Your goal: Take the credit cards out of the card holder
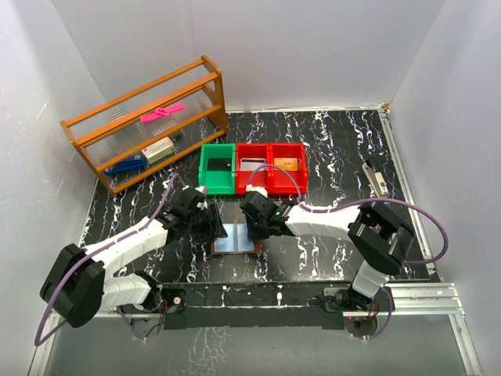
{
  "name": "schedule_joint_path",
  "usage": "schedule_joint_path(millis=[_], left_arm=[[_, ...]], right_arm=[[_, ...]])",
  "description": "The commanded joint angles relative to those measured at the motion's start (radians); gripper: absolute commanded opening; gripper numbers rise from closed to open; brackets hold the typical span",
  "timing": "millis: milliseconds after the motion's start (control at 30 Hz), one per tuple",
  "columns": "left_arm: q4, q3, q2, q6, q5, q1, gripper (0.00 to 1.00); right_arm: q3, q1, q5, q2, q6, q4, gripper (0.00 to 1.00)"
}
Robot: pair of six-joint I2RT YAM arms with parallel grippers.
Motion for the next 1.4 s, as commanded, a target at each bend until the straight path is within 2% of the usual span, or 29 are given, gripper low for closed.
schedule_joint_path(millis=[0, 100, 567, 633, 700, 800, 933, 1067, 1167, 1300, 1367], left_arm=[[-0.079, -0.011, 0.028, -0.009, -0.019, -0.006, 0.56], [-0.084, -0.017, 0.034, -0.003, -0.037, -0.006, 0.60], [-0.026, -0.022, 0.088, -0.011, 0.004, -0.015, 0.57], [0.008, -0.030, 0.092, -0.015, 0.027, -0.018, 0.52], [0.019, -0.025, 0.093, -0.015, 0.028, -0.023, 0.44], [-0.001, 0.000, 0.095, 0.001, 0.002, -0.026, 0.31], [-0.011, 0.021, 0.104, 0.035, -0.006, -0.032, 0.19], [-0.011, 0.028, 0.124, 0.047, -0.010, -0.046, 0.02], [-0.080, 0.062, 0.154, 0.047, -0.095, -0.075, 0.00], [-0.219, 0.147, 0.184, 0.046, -0.261, -0.128, 0.00], [-0.247, 0.166, 0.182, 0.034, -0.318, -0.160, 0.00]], right_arm=[[-0.001, -0.004, -0.022, -0.003, 0.013, 0.060, 0.00], [-0.001, -0.004, -0.036, 0.003, 0.016, 0.072, 0.00], [-0.013, -0.004, -0.104, 0.013, 0.041, 0.134, 0.00], [-0.017, -0.004, -0.124, 0.014, 0.043, 0.150, 0.00], [-0.019, -0.004, -0.131, 0.017, 0.046, 0.154, 0.00], [-0.023, -0.005, -0.126, 0.016, 0.051, 0.148, 0.00], [-0.020, -0.004, -0.118, 0.016, 0.050, 0.140, 0.00], [-0.011, -0.003, -0.112, 0.018, 0.048, 0.132, 0.00], [0.009, -0.002, -0.082, 0.020, 0.046, 0.104, 0.00], [0.072, -0.001, 0.109, 0.015, 0.029, -0.071, 0.02], [0.054, -0.002, 0.095, -0.006, 0.036, -0.060, 0.03]])
